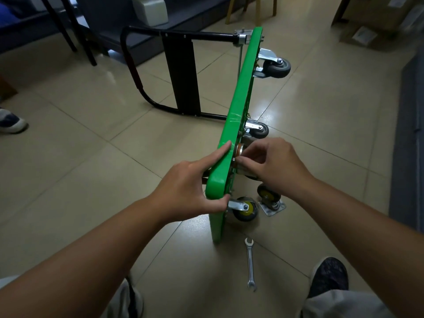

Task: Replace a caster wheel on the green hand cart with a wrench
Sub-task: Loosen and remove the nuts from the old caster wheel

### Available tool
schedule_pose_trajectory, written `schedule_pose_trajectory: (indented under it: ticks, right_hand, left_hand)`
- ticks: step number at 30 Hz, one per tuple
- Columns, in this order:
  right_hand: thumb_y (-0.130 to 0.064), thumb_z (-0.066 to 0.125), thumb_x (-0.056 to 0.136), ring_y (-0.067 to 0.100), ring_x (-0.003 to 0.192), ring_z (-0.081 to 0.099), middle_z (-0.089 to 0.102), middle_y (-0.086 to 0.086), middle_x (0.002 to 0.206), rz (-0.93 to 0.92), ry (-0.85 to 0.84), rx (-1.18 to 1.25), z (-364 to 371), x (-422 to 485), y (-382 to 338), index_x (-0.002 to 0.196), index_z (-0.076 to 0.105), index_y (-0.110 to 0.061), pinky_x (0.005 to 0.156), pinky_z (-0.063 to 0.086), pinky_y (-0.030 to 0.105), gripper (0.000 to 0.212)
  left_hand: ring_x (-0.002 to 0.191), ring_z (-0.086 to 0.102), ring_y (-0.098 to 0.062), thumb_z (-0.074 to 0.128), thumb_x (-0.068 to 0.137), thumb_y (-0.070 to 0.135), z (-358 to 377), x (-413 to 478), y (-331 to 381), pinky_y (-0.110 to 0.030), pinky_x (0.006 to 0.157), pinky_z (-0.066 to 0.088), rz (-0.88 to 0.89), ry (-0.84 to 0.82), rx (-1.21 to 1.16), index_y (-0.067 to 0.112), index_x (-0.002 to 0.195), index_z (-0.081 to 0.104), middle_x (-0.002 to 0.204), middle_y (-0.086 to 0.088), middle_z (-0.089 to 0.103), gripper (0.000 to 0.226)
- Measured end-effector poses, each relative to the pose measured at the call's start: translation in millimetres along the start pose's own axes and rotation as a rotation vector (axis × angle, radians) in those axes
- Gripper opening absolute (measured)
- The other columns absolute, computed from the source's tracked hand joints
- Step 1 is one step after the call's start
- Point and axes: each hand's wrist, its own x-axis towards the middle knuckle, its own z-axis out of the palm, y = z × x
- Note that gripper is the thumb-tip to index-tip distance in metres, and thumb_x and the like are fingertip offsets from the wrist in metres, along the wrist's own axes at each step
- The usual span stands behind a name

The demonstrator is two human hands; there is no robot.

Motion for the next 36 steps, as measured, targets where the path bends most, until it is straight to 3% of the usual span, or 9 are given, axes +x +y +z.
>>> schedule_pose_trajectory:
  ticks: [5,9,13,18,23,30,36]
  right_hand:
    - [-0.032,0.075,0.088,0.000,0.075,0.067,0.073,-0.013,0.081,-0.034,-0.014,0.029,0.2,-1.6,2.5,0.095,0.079,-0.023,0.069,0.055,0.018,0.012]
    - [-0.030,0.073,0.090,-0.002,0.074,0.067,0.073,-0.013,0.079,-0.055,-0.092,0.005,5.5,-2.2,4.5,0.096,0.079,-0.023,0.069,0.055,0.018,0.011]
    - [-0.026,0.077,0.087,0.000,0.074,0.067,0.071,-0.014,0.080,-0.080,-0.040,0.015,11.1,-3.2,5.6,0.092,0.077,-0.022,0.071,0.055,0.019,0.006]
    - [-0.016,0.083,0.080,-0.001,0.074,0.062,0.062,-0.018,0.080,-0.181,0.014,-0.017,13.5,-4.8,6.2,0.090,0.071,-0.023,0.066,0.045,0.005,0.018]
    - [-0.011,0.083,0.079,0.004,0.073,0.067,0.070,-0.008,0.083,-0.170,0.001,0.080,16.1,-6.8,7.4,0.095,0.071,-0.015,0.071,0.057,0.021,0.020]
    - [-0.013,0.077,0.086,0.011,0.074,0.074,0.076,-0.004,0.080,-0.045,-0.012,0.301,12.1,-3.4,6.2,0.090,0.076,-0.018,0.074,0.063,0.041,0.006]
    - [-0.008,0.082,0.080,0.007,0.078,0.073,0.074,-0.006,0.084,-0.075,0.015,0.242,15.9,-5.6,3.0,0.085,0.071,-0.024,0.078,0.062,0.034,0.020]
  left_hand:
    - [0.104,0.071,-0.004,0.072,0.070,0.058,-0.1,2.5,1.4,-0.031,0.090,0.061,0.007,-0.020,0.006,0.051,0.159,0.016,0.133,0.007,0.069,0.105]
    - [0.104,0.071,-0.004,0.073,0.071,0.057,-0.2,2.2,-0.6,-0.032,0.090,0.061,0.010,-0.027,-0.015,0.050,0.159,0.017,0.134,0.006,0.068,0.105]
    - [0.105,0.071,-0.003,0.075,0.071,0.054,-1.1,1.4,-0.6,-0.032,0.092,0.060,0.007,-0.021,-0.035,0.052,0.158,0.018,0.136,0.007,0.066,0.104]
    - [0.105,0.071,-0.003,0.077,0.071,0.051,-0.5,0.2,-0.1,-0.032,0.093,0.060,-0.008,-0.015,-0.067,0.056,0.156,0.021,0.133,0.008,0.067,0.102]
    - [0.106,0.070,-0.003,0.079,0.072,0.046,-1.2,0.7,-0.4,-0.032,0.092,0.060,-0.010,-0.026,-0.067,0.055,0.156,0.021,0.134,0.007,0.066,0.103]
    - [0.111,0.069,-0.005,0.081,0.073,0.044,-0.7,1.5,0.3,-0.032,0.093,0.060,-0.010,-0.030,-0.072,0.053,0.157,0.021,0.137,0.006,0.065,0.104]
    - [0.108,0.070,-0.004,0.082,0.073,0.042,-1.0,0.5,0.2,-0.033,0.092,0.060,-0.020,-0.024,-0.086,0.053,0.157,0.023,0.134,0.007,0.067,0.103]
